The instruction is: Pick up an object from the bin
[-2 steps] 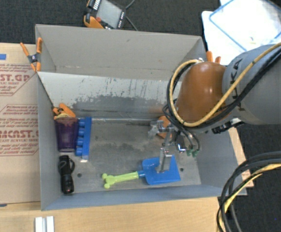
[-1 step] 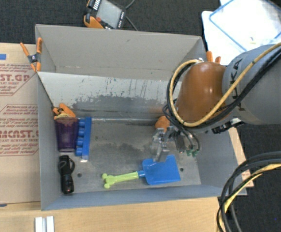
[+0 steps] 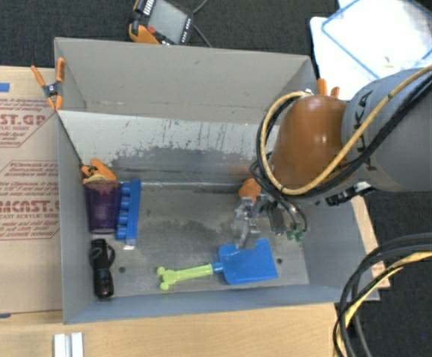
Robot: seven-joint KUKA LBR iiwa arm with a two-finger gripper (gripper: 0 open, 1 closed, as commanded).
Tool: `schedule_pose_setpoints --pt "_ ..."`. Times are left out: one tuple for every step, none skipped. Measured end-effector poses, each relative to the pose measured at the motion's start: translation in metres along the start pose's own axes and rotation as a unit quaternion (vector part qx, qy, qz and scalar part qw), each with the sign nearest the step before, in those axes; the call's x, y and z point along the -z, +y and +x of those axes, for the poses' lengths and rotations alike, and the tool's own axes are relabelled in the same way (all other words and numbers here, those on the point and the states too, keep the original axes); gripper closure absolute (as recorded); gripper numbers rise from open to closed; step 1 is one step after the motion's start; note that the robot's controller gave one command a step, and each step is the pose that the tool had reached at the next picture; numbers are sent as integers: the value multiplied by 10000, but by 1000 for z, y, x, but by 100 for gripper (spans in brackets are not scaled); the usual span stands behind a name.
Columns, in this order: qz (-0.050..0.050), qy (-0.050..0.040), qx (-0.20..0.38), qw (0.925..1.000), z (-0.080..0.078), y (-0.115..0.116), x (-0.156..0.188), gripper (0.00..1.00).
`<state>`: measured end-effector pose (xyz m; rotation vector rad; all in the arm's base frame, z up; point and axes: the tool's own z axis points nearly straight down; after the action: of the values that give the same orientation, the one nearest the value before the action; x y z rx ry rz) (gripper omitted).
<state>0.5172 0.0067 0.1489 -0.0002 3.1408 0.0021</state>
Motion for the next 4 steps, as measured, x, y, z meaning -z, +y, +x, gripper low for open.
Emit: schedule_pose_setpoints --pt "-2 6 657 9978 17 15 -45 100" --pt "-2 -10 1076 9942 20 31 -42 100" --pt "-7 18 922 9957 18 130 -24 0" --pt "-7 18 923 9957 18 130 -24 0"
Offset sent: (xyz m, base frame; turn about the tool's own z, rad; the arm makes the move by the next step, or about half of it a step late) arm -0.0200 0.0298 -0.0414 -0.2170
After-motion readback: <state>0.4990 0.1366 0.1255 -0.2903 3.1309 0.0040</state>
